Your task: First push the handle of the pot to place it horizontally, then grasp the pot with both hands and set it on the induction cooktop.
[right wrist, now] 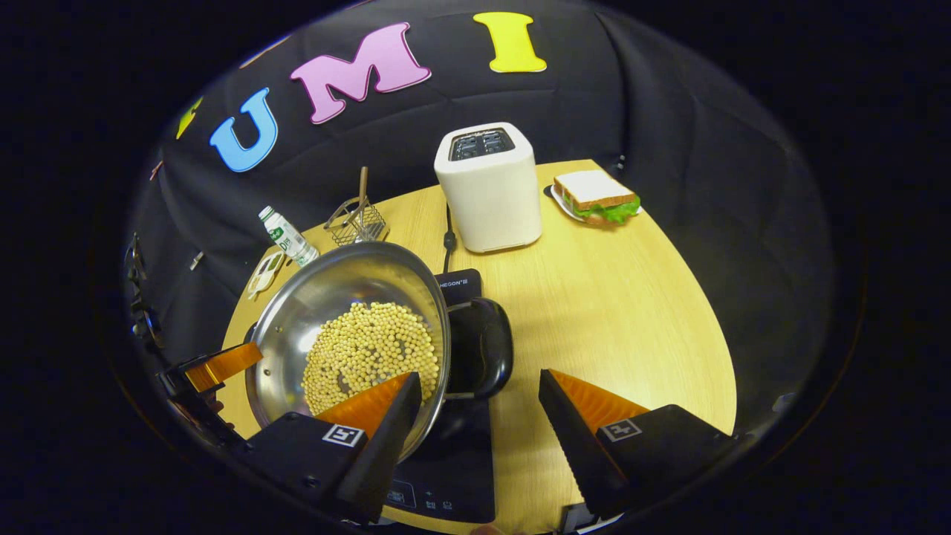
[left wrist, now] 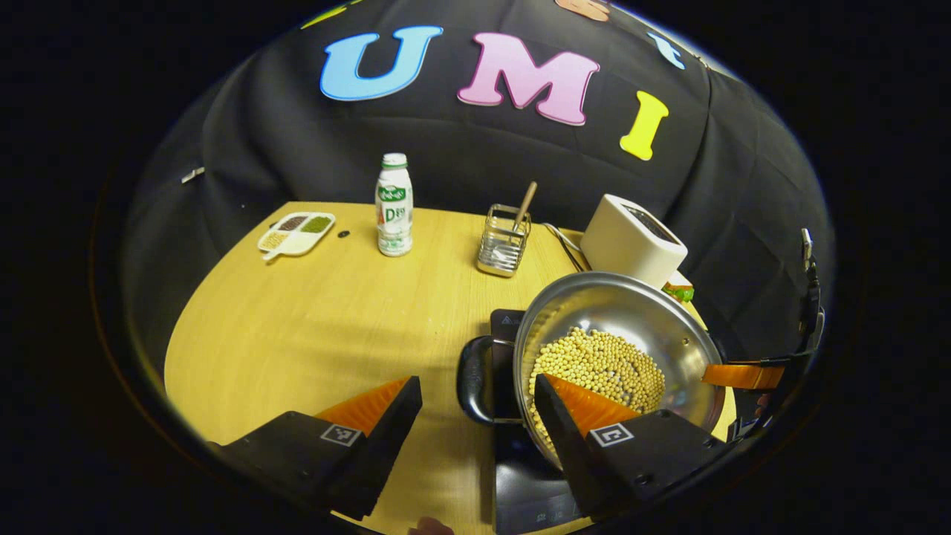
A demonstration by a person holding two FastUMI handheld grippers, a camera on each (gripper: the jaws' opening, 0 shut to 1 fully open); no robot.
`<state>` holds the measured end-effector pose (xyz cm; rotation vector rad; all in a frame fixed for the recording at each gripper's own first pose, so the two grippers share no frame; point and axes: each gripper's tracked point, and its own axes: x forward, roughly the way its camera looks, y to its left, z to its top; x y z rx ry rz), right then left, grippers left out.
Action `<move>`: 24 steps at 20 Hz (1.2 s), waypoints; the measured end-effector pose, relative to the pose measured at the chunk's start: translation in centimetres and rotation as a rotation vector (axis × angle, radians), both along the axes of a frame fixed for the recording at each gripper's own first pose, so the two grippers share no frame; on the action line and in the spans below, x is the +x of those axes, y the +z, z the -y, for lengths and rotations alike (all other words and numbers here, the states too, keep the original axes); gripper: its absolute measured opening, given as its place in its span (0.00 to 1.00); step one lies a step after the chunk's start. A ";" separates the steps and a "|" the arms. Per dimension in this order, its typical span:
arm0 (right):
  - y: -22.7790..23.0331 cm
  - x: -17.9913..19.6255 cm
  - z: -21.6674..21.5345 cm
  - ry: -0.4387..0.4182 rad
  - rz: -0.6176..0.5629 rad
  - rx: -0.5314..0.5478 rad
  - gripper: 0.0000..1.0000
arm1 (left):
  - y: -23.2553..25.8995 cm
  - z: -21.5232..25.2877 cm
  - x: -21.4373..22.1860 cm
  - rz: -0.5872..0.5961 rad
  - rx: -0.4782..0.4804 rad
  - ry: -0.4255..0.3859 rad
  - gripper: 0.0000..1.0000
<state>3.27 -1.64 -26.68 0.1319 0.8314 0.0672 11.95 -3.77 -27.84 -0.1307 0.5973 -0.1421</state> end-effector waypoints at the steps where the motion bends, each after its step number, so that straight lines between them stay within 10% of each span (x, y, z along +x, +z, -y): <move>1: 1.3 -0.7 0.6 -0.015 0.032 -0.018 0.99 | 1.5 -0.7 -0.8 0.038 0.009 0.009 0.96; 15: 20.1 -7.6 -0.3 -0.180 0.694 -0.121 0.98 | 19.9 -6.6 -14.6 0.585 0.088 0.260 0.95; 24: 20.9 -13.6 -3.2 -0.135 0.764 -0.125 0.98 | 15.7 -7.7 -20.3 0.502 0.007 0.322 0.95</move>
